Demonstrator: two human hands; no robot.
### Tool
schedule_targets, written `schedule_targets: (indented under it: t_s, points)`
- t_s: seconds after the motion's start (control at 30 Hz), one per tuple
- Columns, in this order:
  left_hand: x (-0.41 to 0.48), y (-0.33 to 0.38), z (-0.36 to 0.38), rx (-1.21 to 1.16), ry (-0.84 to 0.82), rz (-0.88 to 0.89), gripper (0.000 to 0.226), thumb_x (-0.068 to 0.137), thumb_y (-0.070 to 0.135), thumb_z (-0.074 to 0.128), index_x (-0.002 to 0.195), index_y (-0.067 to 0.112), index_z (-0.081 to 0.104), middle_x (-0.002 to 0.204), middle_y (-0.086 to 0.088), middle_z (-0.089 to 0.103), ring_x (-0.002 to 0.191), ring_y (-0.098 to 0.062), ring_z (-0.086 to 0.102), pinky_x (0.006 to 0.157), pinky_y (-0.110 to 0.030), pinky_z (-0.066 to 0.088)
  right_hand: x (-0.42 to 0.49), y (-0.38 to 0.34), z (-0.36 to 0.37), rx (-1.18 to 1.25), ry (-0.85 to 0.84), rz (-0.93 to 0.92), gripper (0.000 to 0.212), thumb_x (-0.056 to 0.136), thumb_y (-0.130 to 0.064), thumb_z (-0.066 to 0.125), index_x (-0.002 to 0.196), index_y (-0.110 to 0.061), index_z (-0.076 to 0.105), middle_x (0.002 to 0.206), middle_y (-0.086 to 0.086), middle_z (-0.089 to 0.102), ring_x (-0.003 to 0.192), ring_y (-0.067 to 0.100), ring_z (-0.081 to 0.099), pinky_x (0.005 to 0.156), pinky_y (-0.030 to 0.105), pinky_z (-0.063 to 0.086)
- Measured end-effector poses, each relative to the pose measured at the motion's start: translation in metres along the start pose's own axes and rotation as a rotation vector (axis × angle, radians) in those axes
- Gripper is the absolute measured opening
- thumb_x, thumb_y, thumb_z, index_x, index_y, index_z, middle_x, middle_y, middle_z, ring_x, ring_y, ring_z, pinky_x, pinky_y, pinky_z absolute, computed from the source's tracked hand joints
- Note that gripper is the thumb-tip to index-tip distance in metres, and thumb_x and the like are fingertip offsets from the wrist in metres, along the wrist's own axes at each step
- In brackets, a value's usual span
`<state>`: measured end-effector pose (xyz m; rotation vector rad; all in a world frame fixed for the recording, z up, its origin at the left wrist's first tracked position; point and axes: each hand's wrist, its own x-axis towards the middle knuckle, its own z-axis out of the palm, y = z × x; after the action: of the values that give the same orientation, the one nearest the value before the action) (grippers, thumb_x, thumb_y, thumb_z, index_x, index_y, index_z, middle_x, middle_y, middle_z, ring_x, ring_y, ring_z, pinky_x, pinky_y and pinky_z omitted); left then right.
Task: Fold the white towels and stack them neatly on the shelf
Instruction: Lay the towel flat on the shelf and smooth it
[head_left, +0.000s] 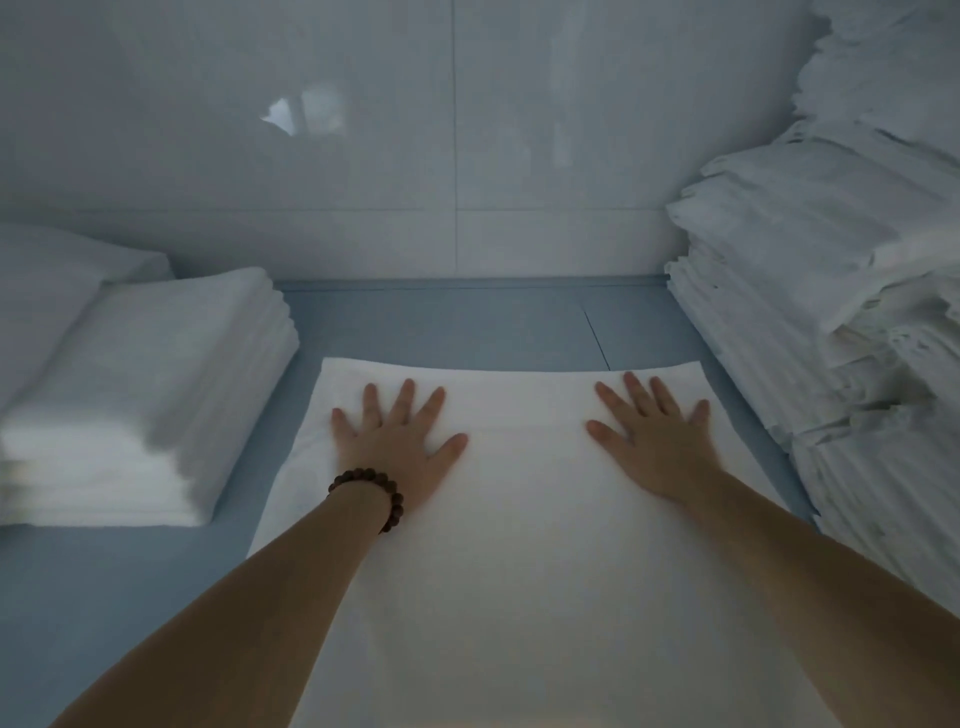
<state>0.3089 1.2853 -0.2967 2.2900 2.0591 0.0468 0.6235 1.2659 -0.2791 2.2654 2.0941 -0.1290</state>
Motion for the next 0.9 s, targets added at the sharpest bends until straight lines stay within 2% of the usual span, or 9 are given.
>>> schedule_targets:
  t_s: [0.13, 0.3, 0.43, 0.5, 0.57, 0.7, 0.8, 0.9]
  points:
    - [0.017, 0.002, -0.007, 0.015, -0.039, -0.006, 0.079, 0.071, 0.081, -0.009, 0.143, 0.048, -0.012, 0.158, 0.012, -0.012, 0.144, -0.031, -0.013, 0.108, -0.065, -0.005, 0.023, -0.003, -0.008, -0.027, -0.013, -0.032, 0.067, 0.082, -0.075, 0.0, 0.144, -0.05, -0.006, 0.159, -0.01, -0.011, 0.147, 0.02, -0.008, 0.111, 0.066, -0.001]
    - [-0.014, 0.016, -0.021, 0.037, -0.035, 0.021, 0.063, 0.091, 0.062, 0.007, 0.146, 0.039, -0.012, 0.159, 0.003, -0.013, 0.145, -0.03, -0.012, 0.11, -0.066, -0.006, -0.006, -0.027, -0.016, -0.01, 0.023, 0.01, 0.062, 0.091, -0.065, 0.008, 0.148, -0.041, 0.0, 0.16, -0.002, -0.007, 0.147, 0.023, -0.008, 0.112, 0.066, 0.001]
    - [-0.075, 0.039, -0.019, -0.047, -0.127, 0.095, 0.062, 0.088, 0.065, 0.003, 0.142, 0.044, -0.019, 0.157, 0.006, -0.02, 0.144, -0.028, -0.017, 0.109, -0.062, -0.008, -0.072, -0.075, -0.004, 0.058, -0.04, -0.184, 0.064, 0.087, -0.069, 0.006, 0.146, -0.045, -0.001, 0.159, -0.007, -0.012, 0.146, 0.019, -0.014, 0.111, 0.063, -0.006]
    - [-0.106, 0.029, -0.015, -0.008, -0.188, 0.111, 0.064, 0.087, 0.066, -0.001, 0.143, 0.043, -0.019, 0.156, 0.007, -0.021, 0.144, -0.023, -0.018, 0.111, -0.059, -0.008, -0.102, -0.072, 0.002, 0.029, -0.07, -0.21, 0.063, 0.088, -0.069, 0.006, 0.146, -0.046, -0.004, 0.158, -0.01, -0.014, 0.146, 0.016, -0.014, 0.112, 0.062, -0.007]
    - [-0.126, -0.002, -0.017, 0.04, -0.192, 0.095, 0.063, 0.089, 0.064, -0.001, 0.145, 0.04, -0.019, 0.156, 0.007, -0.022, 0.144, -0.02, -0.018, 0.115, -0.053, -0.007, -0.121, -0.041, 0.003, 0.006, -0.067, -0.112, 0.061, 0.09, -0.066, 0.005, 0.146, -0.045, -0.008, 0.158, -0.011, -0.015, 0.146, 0.014, -0.013, 0.114, 0.057, -0.006]
    - [-0.155, -0.055, -0.036, 0.055, -0.274, -0.042, 0.061, 0.096, 0.055, 0.008, 0.148, 0.032, -0.014, 0.158, 0.004, -0.017, 0.145, -0.02, -0.012, 0.117, -0.047, -0.002, -0.159, 0.022, -0.005, -0.049, -0.121, 0.114, 0.062, 0.093, -0.059, 0.003, 0.149, -0.035, -0.007, 0.16, -0.001, -0.009, 0.147, 0.02, -0.006, 0.118, 0.052, 0.003]
    - [-0.178, -0.039, -0.042, 0.014, -0.217, 0.019, 0.061, 0.097, 0.053, 0.011, 0.149, 0.031, -0.009, 0.159, 0.001, -0.01, 0.146, -0.022, -0.01, 0.117, -0.047, -0.002, -0.186, 0.005, -0.008, -0.003, -0.14, 0.115, 0.061, 0.092, -0.062, 0.004, 0.148, -0.04, -0.004, 0.16, -0.004, -0.009, 0.147, 0.02, -0.009, 0.116, 0.057, -0.001]
    - [-0.19, -0.013, -0.04, -0.05, -0.23, 0.12, 0.061, 0.094, 0.058, 0.01, 0.147, 0.037, -0.012, 0.158, 0.005, -0.013, 0.145, -0.022, -0.012, 0.117, -0.05, -0.003, -0.203, -0.024, -0.004, 0.026, -0.189, 0.069, 0.062, 0.087, -0.068, 0.002, 0.144, -0.048, -0.009, 0.158, -0.011, -0.016, 0.146, 0.019, -0.013, 0.111, 0.063, -0.005]
